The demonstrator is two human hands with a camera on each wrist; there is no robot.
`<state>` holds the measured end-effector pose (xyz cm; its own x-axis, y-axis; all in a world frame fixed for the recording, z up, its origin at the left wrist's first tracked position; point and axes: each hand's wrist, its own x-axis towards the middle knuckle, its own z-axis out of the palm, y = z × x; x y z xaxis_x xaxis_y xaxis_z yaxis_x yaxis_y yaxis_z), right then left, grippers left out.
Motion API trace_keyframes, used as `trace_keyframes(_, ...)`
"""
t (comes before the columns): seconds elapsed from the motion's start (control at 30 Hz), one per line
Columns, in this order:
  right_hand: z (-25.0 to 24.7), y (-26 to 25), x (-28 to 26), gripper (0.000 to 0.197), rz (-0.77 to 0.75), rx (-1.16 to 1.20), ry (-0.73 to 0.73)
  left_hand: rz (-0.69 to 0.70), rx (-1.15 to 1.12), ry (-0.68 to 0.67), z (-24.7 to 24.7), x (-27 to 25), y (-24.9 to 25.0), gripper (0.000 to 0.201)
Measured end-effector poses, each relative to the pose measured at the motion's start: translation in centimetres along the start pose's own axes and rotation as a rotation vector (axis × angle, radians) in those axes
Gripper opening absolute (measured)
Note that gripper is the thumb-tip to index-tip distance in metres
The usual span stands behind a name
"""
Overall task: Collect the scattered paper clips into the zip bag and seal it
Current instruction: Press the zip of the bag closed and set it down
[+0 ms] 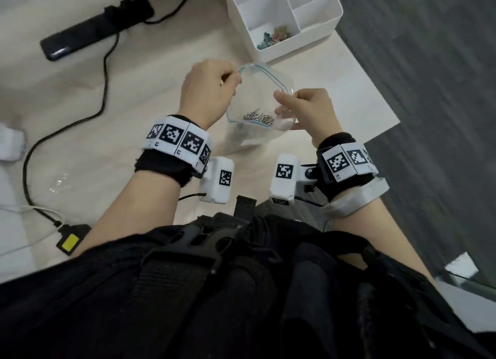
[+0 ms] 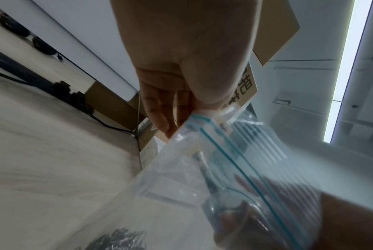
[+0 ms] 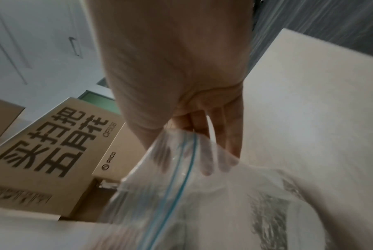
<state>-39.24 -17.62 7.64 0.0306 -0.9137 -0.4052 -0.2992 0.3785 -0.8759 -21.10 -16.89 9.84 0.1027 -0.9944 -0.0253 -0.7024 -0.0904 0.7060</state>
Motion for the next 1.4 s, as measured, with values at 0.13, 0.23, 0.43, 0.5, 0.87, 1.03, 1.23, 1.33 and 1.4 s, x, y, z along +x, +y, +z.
trace_keyframes(0.13, 1.9, -1.6, 0.8, 0.030, -0.032, -0.118, 0.040, -0.023, 0.000, 0.028, -1.8, -0.2, -1.5, 0.023)
trace_keyframes(0.23, 2.7, -2.7, 0.9, 0.034, -0.056, -0.084, 0.112, -0.033, 0.013, 0.067, -2.8, -0.5, -2.5, 0.024)
trace_keyframes(0.43, 3.8, -3.6, 1.5, 0.020, -0.090, -0.073, 0.181, -0.042, 0.112, 0.138, -4.2, -0.5, -3.7, 0.019)
trace_keyframes(0.5, 3.8, -3.8, 1.7, 0.013, -0.101, -0.077, 0.166, -0.109, 0.041, 0.165, -4.4, -0.7, -3.9, 0.019)
trace_keyframes(0.87, 2.9, -4.1, 3.6, 0.033, -0.099, 0.087, 0.093, -0.118, 0.192, -0.067, -4.7, -2.7, -3.8, 0.018)
trace_keyframes(1.03, 2.8, -4.8, 3.6, 0.035, -0.271, 0.100, 0.179, -0.099, 0.187, 0.235, -5.3, -2.9, -3.3, 0.013)
trace_keyframes(1.23, 2.2, -3.7, 4.3, 0.033, -0.140, 0.069, 0.110, -0.143, 0.194, 0.118, -3.5, -3.5, -4.1, 0.010)
trace_keyframes(1.33, 1.8, -4.2, 4.4, 0.030, -0.163, 0.110, 0.105, -0.117, 0.027, 0.218, -3.1, -3.6, -3.9, 0.016)
trace_keyframes(1.4, 1.7, -4.2, 4.7, 0.029, -0.171, 0.107, 0.062, -0.132, -0.078, 0.274, -3.0, -3.6, -3.8, 0.027)
